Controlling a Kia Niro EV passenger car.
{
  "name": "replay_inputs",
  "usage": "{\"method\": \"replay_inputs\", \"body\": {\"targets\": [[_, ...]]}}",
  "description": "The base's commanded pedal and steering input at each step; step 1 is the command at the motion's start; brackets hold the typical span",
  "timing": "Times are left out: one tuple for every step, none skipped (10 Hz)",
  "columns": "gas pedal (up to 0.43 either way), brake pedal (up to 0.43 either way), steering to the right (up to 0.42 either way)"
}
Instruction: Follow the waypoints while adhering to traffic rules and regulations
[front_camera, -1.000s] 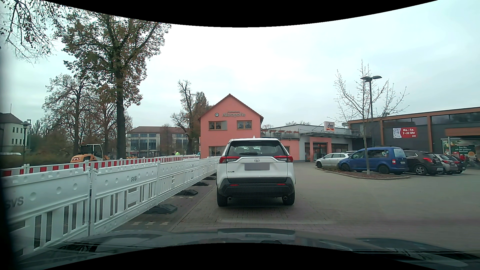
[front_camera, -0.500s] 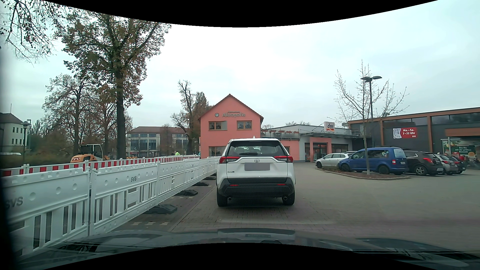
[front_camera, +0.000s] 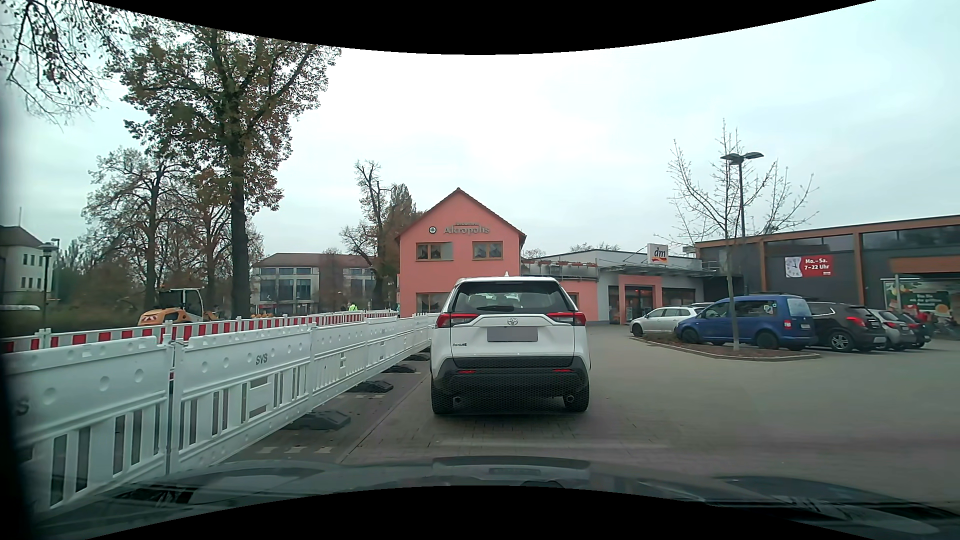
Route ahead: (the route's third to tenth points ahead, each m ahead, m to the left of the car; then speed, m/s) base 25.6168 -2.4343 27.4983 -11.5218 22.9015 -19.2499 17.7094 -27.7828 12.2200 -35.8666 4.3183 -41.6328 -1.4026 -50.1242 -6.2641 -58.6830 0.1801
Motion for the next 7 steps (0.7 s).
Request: {"method": "replay_inputs", "body": {"targets": [[0.0, 0.018, 0.379], [0.0, 0.012, 0.424], [0.0, 0.006, 0.46], [0.0, 0.006, 0.497], [0.0, 0.006, 0.532], [0.0, 0.006, 0.569], [0.0, 0.012, 0.595]]}}
